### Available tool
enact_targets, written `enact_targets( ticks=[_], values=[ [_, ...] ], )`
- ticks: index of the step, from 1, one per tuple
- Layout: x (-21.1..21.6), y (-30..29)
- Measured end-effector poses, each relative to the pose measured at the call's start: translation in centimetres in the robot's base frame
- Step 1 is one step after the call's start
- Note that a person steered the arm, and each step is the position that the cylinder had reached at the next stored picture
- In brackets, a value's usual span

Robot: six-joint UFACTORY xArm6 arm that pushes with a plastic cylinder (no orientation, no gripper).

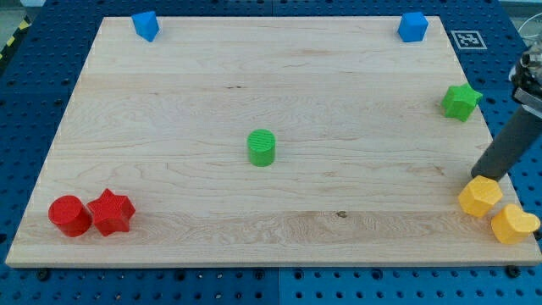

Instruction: Point your arm at the blue cube

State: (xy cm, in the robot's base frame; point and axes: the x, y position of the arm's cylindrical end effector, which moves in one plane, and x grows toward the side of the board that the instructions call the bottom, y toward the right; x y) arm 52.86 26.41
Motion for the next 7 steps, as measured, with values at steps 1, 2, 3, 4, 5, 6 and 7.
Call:
enact_targets(
  ticks=[1,2,3,4,5,6,7],
  values=[
    [-0.5,0.4],
    [-0.9,0.7],
    [-1.8,-2.0],
    [-3.0,-4.0],
    [-3.6,-4.5],
    [-5.8,-6.7],
    [-11.1,-10.7]
  ],
)
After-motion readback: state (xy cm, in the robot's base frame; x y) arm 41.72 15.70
